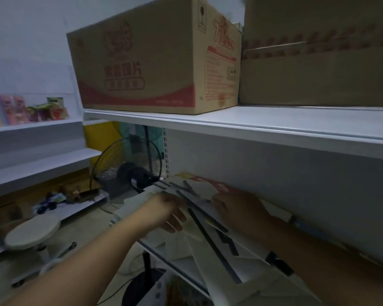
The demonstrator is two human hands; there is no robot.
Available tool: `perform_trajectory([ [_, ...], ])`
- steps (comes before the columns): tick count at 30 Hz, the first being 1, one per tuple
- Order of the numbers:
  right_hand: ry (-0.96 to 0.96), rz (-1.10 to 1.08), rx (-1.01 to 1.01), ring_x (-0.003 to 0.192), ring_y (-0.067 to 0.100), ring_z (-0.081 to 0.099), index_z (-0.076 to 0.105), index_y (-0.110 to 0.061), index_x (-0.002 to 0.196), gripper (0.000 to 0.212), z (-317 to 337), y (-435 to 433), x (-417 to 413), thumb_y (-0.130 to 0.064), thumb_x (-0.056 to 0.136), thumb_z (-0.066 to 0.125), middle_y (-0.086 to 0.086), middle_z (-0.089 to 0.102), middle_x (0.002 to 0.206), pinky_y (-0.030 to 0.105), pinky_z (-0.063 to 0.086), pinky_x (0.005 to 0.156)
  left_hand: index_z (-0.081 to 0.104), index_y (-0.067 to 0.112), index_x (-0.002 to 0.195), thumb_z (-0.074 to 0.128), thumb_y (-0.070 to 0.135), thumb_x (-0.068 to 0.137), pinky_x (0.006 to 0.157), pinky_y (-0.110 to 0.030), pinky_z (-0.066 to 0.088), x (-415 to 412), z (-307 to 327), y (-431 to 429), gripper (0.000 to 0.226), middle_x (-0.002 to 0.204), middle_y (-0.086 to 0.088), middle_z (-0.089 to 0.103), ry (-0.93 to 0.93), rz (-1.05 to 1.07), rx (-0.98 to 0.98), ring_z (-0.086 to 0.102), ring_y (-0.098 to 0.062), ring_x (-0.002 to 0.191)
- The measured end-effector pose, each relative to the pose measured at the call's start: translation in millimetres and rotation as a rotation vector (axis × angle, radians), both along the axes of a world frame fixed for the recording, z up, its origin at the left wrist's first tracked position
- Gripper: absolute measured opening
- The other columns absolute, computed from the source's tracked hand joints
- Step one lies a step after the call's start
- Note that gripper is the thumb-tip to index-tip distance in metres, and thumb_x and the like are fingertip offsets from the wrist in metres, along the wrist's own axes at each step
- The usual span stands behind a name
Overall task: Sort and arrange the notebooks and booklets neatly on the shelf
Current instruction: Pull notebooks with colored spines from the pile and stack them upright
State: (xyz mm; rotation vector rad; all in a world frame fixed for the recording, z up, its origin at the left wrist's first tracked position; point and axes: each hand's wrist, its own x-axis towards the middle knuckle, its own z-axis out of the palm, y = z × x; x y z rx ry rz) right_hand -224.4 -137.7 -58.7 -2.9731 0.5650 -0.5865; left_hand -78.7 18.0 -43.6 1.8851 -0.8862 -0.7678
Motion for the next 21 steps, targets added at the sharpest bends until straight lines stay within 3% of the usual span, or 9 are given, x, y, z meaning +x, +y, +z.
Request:
perform_trajectory([
  [2,-0.209,0.097,0.002,0.106,0.022,0.062,0.068,-0.013,0.107,0.028,2.9,4.3,2.5,-0.016,0.093,0.044,0.007,0.065,0.118,0.034,0.050,0.089,0.060,0.008,0.116,0.040,0.048,0.097,0.055,-0.027,0.052,12.4,5.1,-2.7,0.048,0.083,-0.013,0.072,0.276,-0.048,-0.034,0.066,-0.024,0.061],
  [5,-0.249,0.223,-0.032,0.082,0.012,0.062,0.070,-0.014,0.090,0.026,3.6,23.9,12.6,-0.020,0.086,0.046,0.001,0.068,0.090,0.020,0.049,0.074,0.060,0.011,0.115,0.031,0.062,0.092,0.053,-0.023,0.051,26.2,7.6,-11.7,0.062,0.096,-0.014,0.073,0.543,-0.131,-0.045,0.069,-0.024,0.068],
  [7,-0.119,0.243,0.039,0.070,-0.001,0.050,0.065,-0.015,0.080,0.024,-3.6,35.1,17.1,-0.022,0.090,0.045,-0.007,0.060,0.076,0.012,0.035,0.058,0.061,0.010,0.105,0.041,0.049,0.095,0.057,-0.026,0.052,29.3,5.0,-19.2,0.045,0.085,-0.012,0.074,0.583,-0.082,-0.071,0.070,-0.024,0.069],
  [9,-0.188,0.208,0.083,0.061,0.003,0.046,0.059,-0.011,0.067,0.033,-7.6,39.9,18.9,-0.024,0.094,0.046,-0.006,0.054,0.063,0.016,0.023,0.050,0.060,0.008,0.092,0.048,0.027,0.096,0.056,-0.025,0.052,30.0,-2.1,-26.5,0.023,0.067,-0.007,0.073,0.526,-0.037,-0.075,0.067,-0.020,0.061],
  [11,-0.330,0.136,0.220,0.057,0.004,0.046,0.054,-0.010,0.063,0.034,-6.9,36.0,17.4,-0.025,0.093,0.049,-0.003,0.052,0.059,0.021,0.032,0.050,0.059,0.009,0.083,0.050,0.015,0.094,0.046,-0.019,0.048,34.2,-7.2,-29.6,0.016,0.058,-0.004,0.068,0.502,-0.035,-0.076,0.061,-0.016,0.054],
  [13,-0.390,0.059,0.202,0.073,0.002,0.056,0.066,-0.015,0.081,0.023,-3.2,33.0,17.7,-0.035,0.088,0.057,-0.007,0.062,0.079,0.026,0.049,0.067,0.060,0.010,0.078,0.051,0.012,0.093,0.043,-0.018,0.045,41.5,-10.7,-30.7,0.017,0.056,-0.003,0.065,0.533,-0.066,-0.080,0.058,-0.014,0.050],
  [16,-0.185,0.064,0.130,0.114,0.002,0.052,0.058,-0.022,0.125,0.057,-4.7,27.0,22.2,-0.060,0.083,0.055,-0.013,0.054,0.128,0.018,0.043,0.097,0.061,0.008,0.078,0.048,0.009,0.092,0.048,-0.022,0.050,48.1,-11.3,-28.0,0.020,0.067,-0.009,0.068,0.635,-0.092,-0.102,0.065,-0.019,0.058],
  [19,-0.206,0.073,0.176,0.114,0.002,0.051,0.063,-0.014,0.123,0.063,-11.6,27.2,28.6,-0.063,0.089,0.039,-0.007,0.056,0.127,0.015,0.039,0.101,0.064,0.009,0.093,0.045,0.018,0.092,0.062,-0.030,0.053,53.5,-8.6,-23.9,0.021,0.086,-0.013,0.072,0.709,-0.163,-0.119,0.070,-0.024,0.073],
  [21,-0.180,0.068,0.210,0.120,0.005,0.049,0.057,-0.018,0.129,0.044,-9.7,23.3,33.6,-0.045,0.096,0.046,-0.004,0.053,0.133,0.022,0.035,0.110,0.061,0.011,0.108,0.045,0.032,0.093,0.063,-0.033,0.054,59.7,-6.6,-21.8,0.030,0.094,-0.015,0.072,0.797,-0.166,-0.099,0.070,-0.029,0.080],
])
